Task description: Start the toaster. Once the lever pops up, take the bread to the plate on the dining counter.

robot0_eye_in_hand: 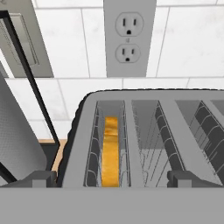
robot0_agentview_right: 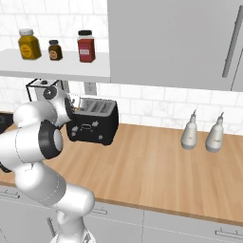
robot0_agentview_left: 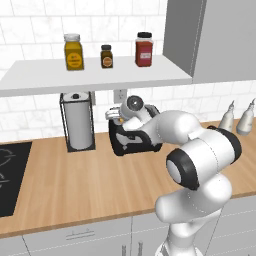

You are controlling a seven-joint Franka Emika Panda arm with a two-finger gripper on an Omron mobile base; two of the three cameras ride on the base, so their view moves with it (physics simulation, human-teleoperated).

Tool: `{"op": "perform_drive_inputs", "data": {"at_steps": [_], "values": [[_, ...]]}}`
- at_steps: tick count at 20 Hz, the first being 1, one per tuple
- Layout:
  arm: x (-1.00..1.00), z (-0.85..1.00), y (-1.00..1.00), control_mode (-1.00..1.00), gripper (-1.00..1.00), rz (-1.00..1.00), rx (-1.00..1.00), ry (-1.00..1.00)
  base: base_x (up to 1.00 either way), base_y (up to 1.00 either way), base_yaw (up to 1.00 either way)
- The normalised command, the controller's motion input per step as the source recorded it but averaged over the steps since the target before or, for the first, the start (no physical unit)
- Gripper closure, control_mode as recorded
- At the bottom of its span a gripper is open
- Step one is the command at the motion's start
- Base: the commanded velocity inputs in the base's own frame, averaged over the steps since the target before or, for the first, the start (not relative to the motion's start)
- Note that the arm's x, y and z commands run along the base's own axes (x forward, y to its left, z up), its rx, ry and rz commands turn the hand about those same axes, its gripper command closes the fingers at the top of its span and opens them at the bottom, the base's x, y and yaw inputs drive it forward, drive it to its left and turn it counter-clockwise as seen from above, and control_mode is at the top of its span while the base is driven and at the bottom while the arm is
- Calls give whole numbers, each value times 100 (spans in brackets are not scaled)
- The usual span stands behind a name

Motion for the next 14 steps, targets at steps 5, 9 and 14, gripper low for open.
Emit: {"op": "perform_drive_inputs", "data": {"at_steps": [5, 9, 14], "values": [[0, 0, 0, -100, -100, 0, 0, 0, 0, 0, 0], [0, 0, 0, -100, -100, 0, 0, 0, 0, 0, 0], [0, 0, 0, -100, -100, 0, 0, 0, 0, 0, 0]]}}
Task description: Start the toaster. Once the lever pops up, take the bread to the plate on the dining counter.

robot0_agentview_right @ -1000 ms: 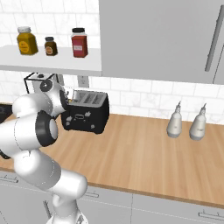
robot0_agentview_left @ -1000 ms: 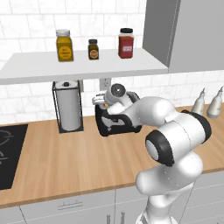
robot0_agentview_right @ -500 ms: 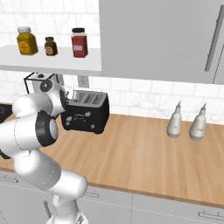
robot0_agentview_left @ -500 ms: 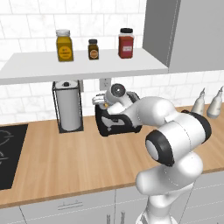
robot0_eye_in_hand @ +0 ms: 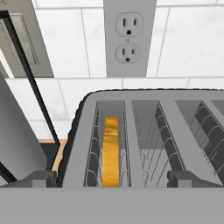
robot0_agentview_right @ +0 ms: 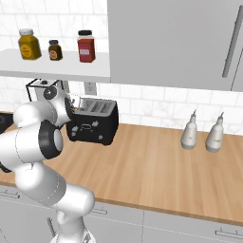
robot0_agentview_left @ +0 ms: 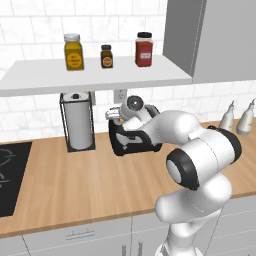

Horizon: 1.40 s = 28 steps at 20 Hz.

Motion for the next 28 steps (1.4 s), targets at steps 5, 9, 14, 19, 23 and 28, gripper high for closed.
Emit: {"op": "perform_drive_inputs", "data": {"at_steps": [5, 9, 14, 19, 23, 28], "values": [[0, 0, 0, -100, -100, 0, 0, 0, 0, 0, 0], [0, 0, 0, -100, -100, 0, 0, 0, 0, 0, 0], [0, 0, 0, -100, -100, 0, 0, 0, 0, 0, 0], [0, 0, 0, -100, -100, 0, 0, 0, 0, 0, 0], [0, 0, 0, -100, -100, 0, 0, 0, 0, 0, 0], [0, 0, 0, -100, -100, 0, 0, 0, 0, 0, 0]]}}
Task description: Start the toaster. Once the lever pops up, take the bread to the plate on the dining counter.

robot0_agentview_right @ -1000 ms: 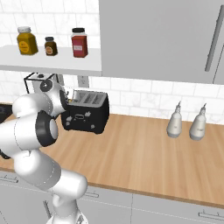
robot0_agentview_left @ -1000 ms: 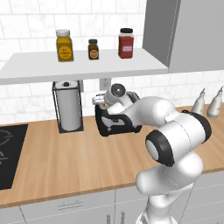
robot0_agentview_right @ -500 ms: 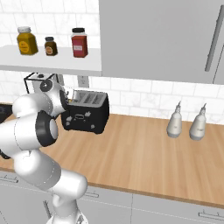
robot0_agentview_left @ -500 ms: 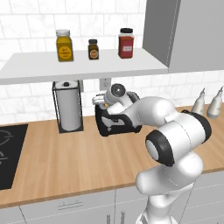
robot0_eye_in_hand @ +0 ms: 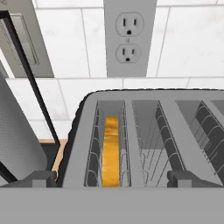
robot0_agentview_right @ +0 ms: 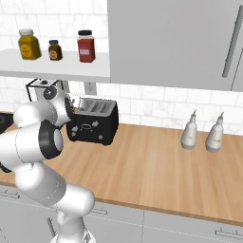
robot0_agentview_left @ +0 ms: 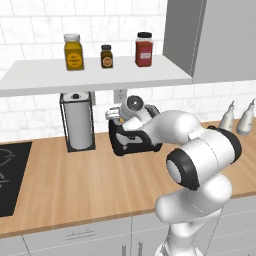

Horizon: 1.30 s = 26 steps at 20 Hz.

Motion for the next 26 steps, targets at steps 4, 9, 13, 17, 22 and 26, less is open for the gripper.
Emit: {"op": "perform_drive_inputs", "data": {"at_steps": [4, 9, 13, 17, 22, 26], "values": [[0, 0, 0, -100, -100, 0, 0, 0, 0, 0, 0], [0, 0, 0, -100, -100, 0, 0, 0, 0, 0, 0], [0, 0, 0, -100, -100, 0, 0, 0, 0, 0, 0], [0, 0, 0, -100, -100, 0, 0, 0, 0, 0, 0], [0, 0, 0, -100, -100, 0, 0, 0, 0, 0, 0], [0, 0, 0, -100, -100, 0, 0, 0, 0, 0, 0]]}}
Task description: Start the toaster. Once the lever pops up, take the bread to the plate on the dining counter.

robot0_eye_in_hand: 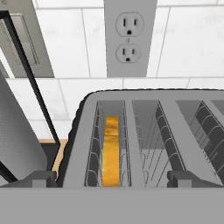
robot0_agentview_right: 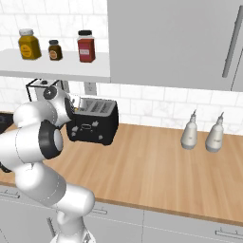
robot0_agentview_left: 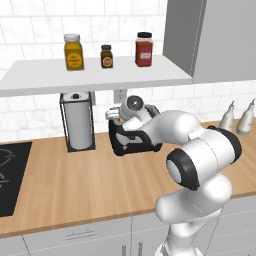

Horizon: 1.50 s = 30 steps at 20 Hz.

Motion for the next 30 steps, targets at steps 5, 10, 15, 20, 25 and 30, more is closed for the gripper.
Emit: {"op": "perform_drive_inputs", "data": {"at_steps": [5, 10, 15, 20, 25, 30], "values": [[0, 0, 0, -100, -100, 0, 0, 0, 0, 0, 0], [0, 0, 0, -100, -100, 0, 0, 0, 0, 0, 0], [0, 0, 0, -100, -100, 0, 0, 0, 0, 0, 0], [0, 0, 0, -100, -100, 0, 0, 0, 0, 0, 0], [0, 0, 0, -100, -100, 0, 0, 0, 0, 0, 0], [0, 0, 0, -100, -100, 0, 0, 0, 0, 0, 0]]}}
